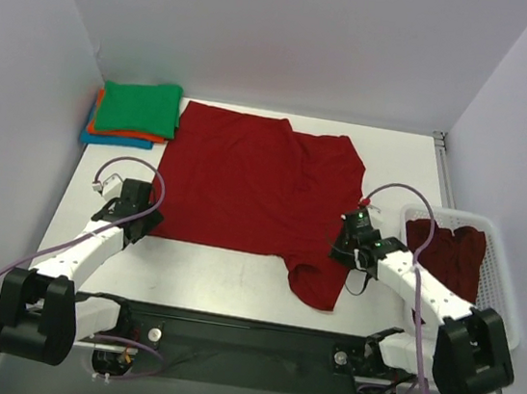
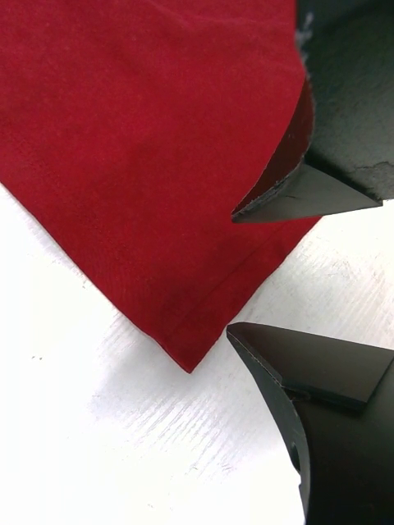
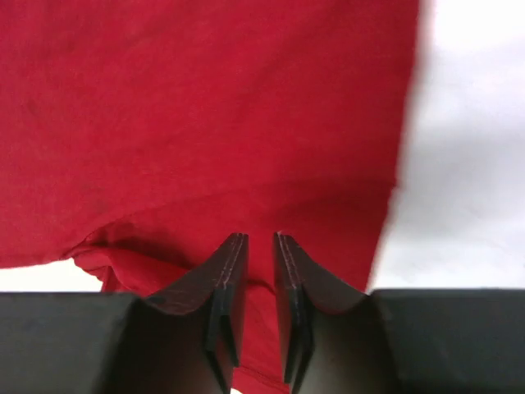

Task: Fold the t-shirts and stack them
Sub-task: Flatten out the tshirt

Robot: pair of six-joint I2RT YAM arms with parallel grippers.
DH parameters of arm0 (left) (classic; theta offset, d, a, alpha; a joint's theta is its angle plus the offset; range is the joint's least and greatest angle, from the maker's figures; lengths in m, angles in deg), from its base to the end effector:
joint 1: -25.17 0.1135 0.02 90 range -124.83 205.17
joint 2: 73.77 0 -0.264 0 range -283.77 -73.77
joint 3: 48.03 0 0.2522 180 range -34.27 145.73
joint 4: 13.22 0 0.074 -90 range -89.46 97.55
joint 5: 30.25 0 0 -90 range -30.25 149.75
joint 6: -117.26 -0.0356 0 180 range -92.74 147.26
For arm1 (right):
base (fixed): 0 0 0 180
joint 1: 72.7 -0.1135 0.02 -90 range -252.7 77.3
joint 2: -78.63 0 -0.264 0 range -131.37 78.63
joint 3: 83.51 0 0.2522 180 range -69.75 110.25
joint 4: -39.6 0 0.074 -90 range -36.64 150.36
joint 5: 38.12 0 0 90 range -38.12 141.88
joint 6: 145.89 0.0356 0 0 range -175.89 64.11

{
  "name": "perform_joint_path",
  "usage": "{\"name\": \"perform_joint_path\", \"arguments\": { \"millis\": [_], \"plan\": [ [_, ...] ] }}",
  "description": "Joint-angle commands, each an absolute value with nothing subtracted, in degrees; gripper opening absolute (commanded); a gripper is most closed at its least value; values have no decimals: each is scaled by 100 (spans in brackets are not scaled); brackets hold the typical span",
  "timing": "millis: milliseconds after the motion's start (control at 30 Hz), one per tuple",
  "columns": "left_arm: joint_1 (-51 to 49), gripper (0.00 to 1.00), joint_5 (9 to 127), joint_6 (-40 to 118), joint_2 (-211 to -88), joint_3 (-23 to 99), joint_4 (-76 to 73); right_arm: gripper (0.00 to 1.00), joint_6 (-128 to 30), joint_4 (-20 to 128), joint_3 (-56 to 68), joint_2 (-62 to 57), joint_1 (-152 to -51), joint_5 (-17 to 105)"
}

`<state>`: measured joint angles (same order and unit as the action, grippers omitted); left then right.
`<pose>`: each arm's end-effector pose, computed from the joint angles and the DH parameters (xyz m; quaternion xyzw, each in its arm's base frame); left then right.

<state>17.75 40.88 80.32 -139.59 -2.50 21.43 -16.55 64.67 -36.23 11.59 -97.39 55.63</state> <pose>0.2100 -0.0157 0.1787 -0.4103 0.8479 -0.0146 0.3354 0.2118 0.0948 0.1941 0.1301 0.9137 0.1779 0.3415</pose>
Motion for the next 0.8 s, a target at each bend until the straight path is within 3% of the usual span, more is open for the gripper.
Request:
{"name": "perform_joint_path", "arguments": {
  "millis": [0,200,433,600,767],
  "plan": [
    [1796,62,3945,8096,-13995,-34,2173,19,-2152,6259,-3196,649,-9844,5021],
    [1858,62,3918,8105,-14022,-60,2190,17,-1907,6189,-3230,121,-11108,5170],
    [1893,62,3927,8053,-13960,-43,2225,17,-1572,6126,-3301,419,-12392,4898],
    [1919,63,3927,8070,-14013,1,2234,19,-1537,6583,-3266,1014,-12254,5170],
    [1946,64,3717,8237,-14057,54,2436,28,-1537,7259,-3424,1999,-11272,5556]
  ]
}}
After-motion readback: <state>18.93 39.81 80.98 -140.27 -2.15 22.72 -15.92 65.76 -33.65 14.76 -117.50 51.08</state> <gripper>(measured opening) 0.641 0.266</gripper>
